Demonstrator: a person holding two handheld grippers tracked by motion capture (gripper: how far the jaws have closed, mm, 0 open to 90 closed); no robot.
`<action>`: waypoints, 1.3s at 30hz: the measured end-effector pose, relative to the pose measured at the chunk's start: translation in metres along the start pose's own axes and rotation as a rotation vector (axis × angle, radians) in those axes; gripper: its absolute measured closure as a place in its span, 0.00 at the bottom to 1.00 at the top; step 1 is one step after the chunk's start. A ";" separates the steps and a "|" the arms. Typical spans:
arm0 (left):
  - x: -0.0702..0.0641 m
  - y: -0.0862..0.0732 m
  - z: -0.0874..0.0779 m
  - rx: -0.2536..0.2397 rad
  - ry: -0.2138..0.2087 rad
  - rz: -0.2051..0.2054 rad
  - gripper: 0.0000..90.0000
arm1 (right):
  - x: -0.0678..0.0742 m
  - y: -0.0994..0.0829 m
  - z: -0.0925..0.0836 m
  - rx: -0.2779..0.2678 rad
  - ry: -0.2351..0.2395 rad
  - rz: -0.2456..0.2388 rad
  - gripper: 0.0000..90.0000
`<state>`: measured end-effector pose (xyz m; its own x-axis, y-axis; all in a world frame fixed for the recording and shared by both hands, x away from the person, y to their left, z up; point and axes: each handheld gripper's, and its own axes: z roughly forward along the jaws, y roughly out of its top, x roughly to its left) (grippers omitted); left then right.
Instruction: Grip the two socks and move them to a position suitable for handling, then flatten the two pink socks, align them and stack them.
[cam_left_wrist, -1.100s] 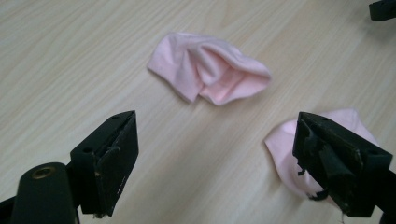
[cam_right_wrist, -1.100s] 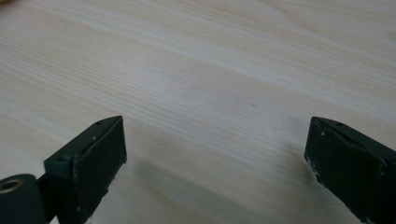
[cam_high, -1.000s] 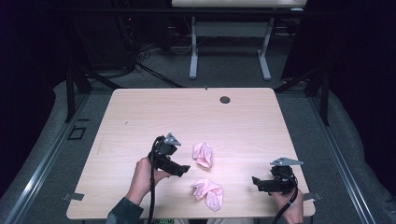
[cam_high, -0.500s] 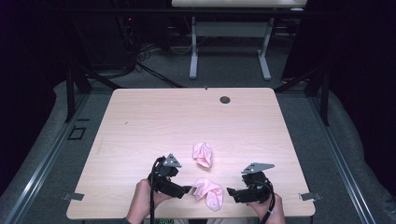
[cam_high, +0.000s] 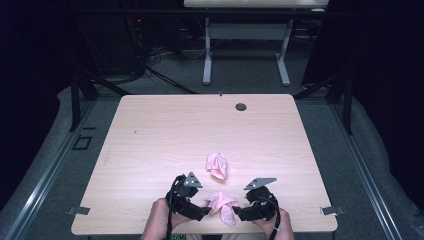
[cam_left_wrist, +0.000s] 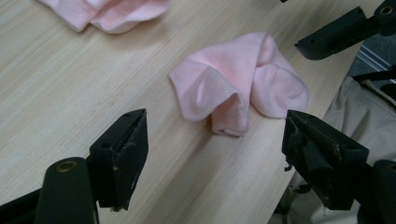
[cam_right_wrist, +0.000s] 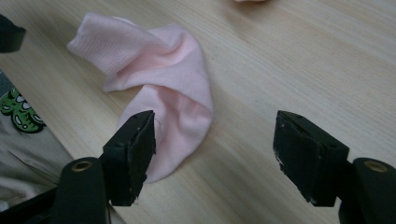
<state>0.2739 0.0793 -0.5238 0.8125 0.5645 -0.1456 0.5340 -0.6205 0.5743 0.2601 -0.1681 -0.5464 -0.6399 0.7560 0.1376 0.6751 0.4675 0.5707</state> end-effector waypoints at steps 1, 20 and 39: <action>0.000 0.000 0.000 0.000 0.000 0.000 0.30 | 0.001 0.000 0.002 -0.012 0.003 0.015 0.37; -0.002 -0.005 0.023 0.018 0.003 0.042 0.95 | 0.012 0.004 0.018 0.036 0.001 -0.003 0.94; 0.042 0.057 0.032 -0.048 0.054 0.036 0.94 | 0.043 0.001 0.021 0.044 0.115 -0.059 0.86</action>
<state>0.3457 0.0502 -0.5228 0.8165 0.5717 -0.0809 0.4916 -0.6147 0.6168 0.2413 -0.1256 -0.5574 -0.7152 0.6704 0.1978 0.6487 0.5313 0.5448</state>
